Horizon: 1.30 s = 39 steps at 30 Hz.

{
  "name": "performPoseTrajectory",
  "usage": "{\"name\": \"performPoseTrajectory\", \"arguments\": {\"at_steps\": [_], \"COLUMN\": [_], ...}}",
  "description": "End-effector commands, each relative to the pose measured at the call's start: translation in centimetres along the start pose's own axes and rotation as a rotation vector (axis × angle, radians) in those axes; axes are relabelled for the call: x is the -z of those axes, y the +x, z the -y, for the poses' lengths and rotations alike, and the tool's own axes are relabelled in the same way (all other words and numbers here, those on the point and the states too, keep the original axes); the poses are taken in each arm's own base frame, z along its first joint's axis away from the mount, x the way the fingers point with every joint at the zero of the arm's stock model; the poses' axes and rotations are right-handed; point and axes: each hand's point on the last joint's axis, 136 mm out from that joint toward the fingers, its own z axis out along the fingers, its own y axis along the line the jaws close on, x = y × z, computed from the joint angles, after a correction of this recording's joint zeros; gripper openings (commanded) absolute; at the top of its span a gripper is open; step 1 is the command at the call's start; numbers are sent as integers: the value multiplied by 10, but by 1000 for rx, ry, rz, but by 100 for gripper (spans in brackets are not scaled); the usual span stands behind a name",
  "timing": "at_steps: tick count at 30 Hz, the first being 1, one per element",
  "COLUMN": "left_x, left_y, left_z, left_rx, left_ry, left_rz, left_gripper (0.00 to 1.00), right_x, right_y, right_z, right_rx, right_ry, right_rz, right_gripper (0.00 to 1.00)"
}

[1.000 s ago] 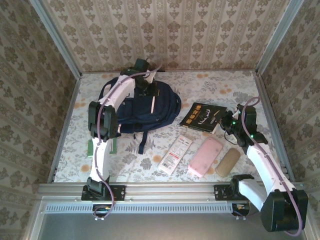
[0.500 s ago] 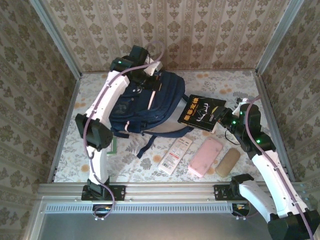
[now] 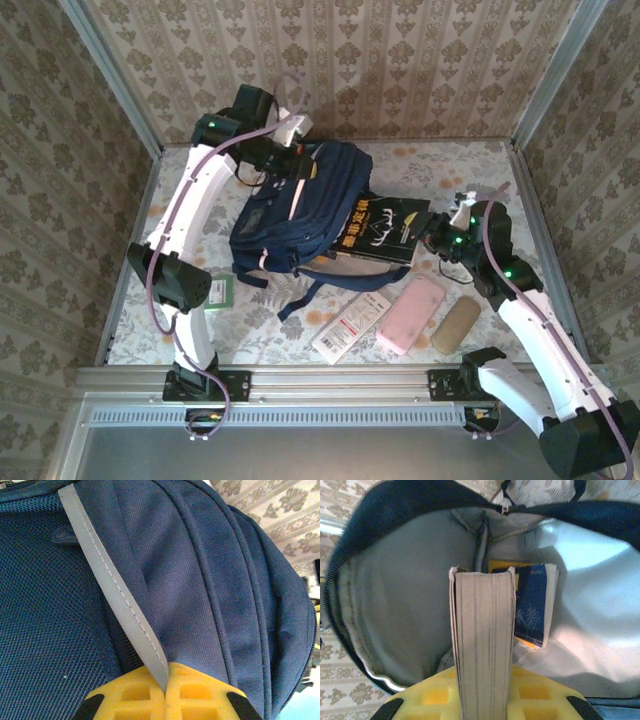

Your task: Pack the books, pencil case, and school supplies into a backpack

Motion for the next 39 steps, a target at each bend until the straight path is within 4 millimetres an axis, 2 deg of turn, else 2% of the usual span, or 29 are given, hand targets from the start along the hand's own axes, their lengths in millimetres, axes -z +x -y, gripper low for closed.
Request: {"name": "performPoseTrajectory", "arguments": {"at_steps": [1,6,12,18,23,25,26,28,30,33,36,39], "left_x": [67,74,75,81,85,86,84,83,82,83,87,95], "left_y": [-32,-35,-38,-45,-55,-63,-66,-70,-72,-71,-71,-71], "left_z": [67,72,78,80,79,82,83,85,83,74,52,18], "left_rx": [-161,-172,-167,-168,-167,-167,-163,-157,-157,-148,-111,-47], "left_ry": [175,210,275,306,322,344,356,371,369,346,302,244], "left_rz": [225,251,275,304,336,345,342,338,336,338,352,381], "left_gripper": [0,0,0,0,0,0,0,0,0,0,0,0], "right_x": [-7,-58,-132,-200,-257,-278,-285,-300,-306,-294,-273,-253], "right_y": [-17,-21,-10,19,45,54,56,62,65,56,45,44], "right_z": [-53,-51,-57,-68,-45,-38,-42,-48,-50,-53,-57,-54], "right_rx": [31,28,21,29,-80,-127,-133,-132,-134,-114,-46,51], "right_ry": [-137,-84,-78,-66,-13,-4,-28,-62,-75,-94,-89,-44], "right_rz": [32,-10,-104,-156,-171,-177,-171,-178,-194,-160,-141,-162], "right_gripper": [0,0,0,0,0,8,14,36,53,68,82,92]}}
